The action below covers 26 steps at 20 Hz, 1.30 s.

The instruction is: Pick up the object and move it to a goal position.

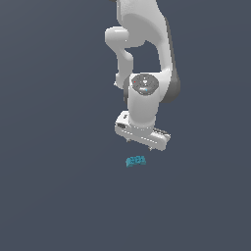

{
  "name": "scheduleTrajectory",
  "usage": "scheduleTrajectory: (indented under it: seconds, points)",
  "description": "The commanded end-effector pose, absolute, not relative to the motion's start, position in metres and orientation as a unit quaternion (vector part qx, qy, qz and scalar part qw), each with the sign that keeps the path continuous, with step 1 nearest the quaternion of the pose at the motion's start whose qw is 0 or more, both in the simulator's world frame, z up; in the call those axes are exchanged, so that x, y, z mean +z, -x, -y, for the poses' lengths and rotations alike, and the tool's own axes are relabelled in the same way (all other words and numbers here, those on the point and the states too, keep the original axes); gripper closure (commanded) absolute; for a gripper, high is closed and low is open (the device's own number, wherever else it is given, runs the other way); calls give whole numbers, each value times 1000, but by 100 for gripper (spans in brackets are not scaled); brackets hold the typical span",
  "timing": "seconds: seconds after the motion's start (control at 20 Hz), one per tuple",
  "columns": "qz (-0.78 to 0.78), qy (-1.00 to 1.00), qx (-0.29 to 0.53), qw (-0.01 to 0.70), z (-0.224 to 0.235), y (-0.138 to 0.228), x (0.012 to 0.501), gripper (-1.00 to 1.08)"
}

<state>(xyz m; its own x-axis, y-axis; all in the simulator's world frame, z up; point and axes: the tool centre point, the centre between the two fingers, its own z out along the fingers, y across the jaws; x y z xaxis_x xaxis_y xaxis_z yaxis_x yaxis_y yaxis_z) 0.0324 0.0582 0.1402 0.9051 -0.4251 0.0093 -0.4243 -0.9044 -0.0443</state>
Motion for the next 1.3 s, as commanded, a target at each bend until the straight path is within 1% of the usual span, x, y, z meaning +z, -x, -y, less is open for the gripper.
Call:
scheduleTrajectory:
  seconds: [0.0, 1.25]
  points:
    - [-253, 967, -7, 20, -58, -34, 135, -92]
    - [-564, 825, 2, 6, -53, -52, 86, -92]
